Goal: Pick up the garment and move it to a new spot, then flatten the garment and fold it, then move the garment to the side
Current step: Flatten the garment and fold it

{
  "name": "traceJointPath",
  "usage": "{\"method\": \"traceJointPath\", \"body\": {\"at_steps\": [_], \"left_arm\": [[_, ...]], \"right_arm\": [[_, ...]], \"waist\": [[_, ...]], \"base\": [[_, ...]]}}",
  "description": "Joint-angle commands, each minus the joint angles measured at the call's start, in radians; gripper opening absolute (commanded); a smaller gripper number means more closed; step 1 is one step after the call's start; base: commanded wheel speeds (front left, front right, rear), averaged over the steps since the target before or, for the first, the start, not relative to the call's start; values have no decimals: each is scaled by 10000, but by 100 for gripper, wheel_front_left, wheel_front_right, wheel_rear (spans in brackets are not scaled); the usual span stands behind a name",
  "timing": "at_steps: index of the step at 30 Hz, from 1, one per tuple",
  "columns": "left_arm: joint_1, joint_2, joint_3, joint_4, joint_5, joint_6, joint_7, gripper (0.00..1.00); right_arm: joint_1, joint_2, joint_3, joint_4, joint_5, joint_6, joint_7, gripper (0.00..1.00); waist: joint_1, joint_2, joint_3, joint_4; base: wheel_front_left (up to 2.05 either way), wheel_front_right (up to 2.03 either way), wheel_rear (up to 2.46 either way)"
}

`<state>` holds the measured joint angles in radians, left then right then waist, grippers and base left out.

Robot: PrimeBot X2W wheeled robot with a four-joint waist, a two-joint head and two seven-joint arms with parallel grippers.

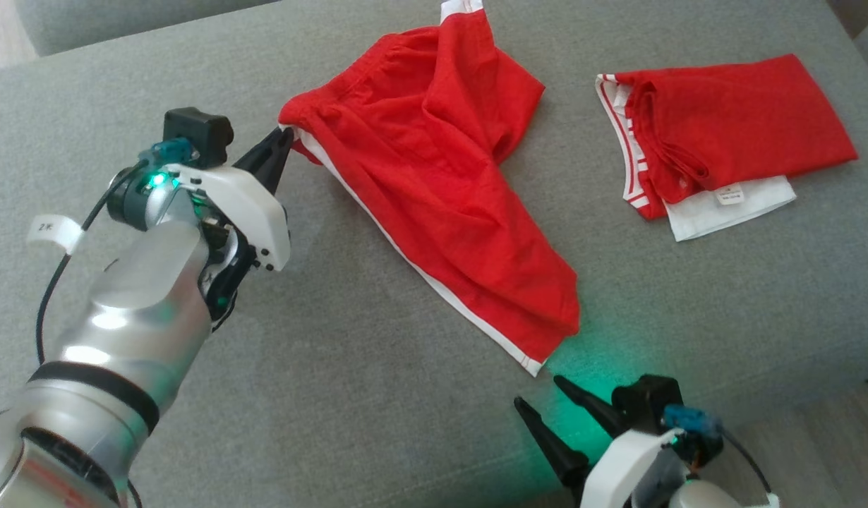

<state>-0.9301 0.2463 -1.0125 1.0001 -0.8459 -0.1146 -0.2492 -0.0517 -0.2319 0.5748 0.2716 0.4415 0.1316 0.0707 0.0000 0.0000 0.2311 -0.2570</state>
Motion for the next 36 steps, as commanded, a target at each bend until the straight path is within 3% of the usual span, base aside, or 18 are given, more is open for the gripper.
{"method": "traceJointPath", "body": {"at_steps": [1,20,21,23,24,36], "left_arm": [[-708,194,363,-105,106,-5,-124,0],[-959,75,471,-58,293,-93,-125,0],[-965,72,474,-56,301,-96,-125,0],[-987,67,481,-52,316,-102,-125,0],[-997,64,483,-48,324,-105,-125,0],[-730,90,524,-11,206,-141,-126,0]], "right_arm": [[-350,-11,143,-176,75,-9,-58,100],[-968,426,66,884,184,-9,-503,100],[-989,439,70,924,185,-9,-515,90],[-1037,458,65,1002,176,-9,-551,5],[-1057,468,66,1030,175,-9,-571,0],[-1373,-48,-167,665,-367,-9,-1157,0]], "waist": [[0,0,30,30],[0,0,297,212],[0,0,314,213],[0,0,350,221],[0,0,365,225],[0,0,-14,339]], "base": [[0,0,0],[0,0,0],[0,0,0],[0,0,0],[0,0,0],[0,0,0]]}}
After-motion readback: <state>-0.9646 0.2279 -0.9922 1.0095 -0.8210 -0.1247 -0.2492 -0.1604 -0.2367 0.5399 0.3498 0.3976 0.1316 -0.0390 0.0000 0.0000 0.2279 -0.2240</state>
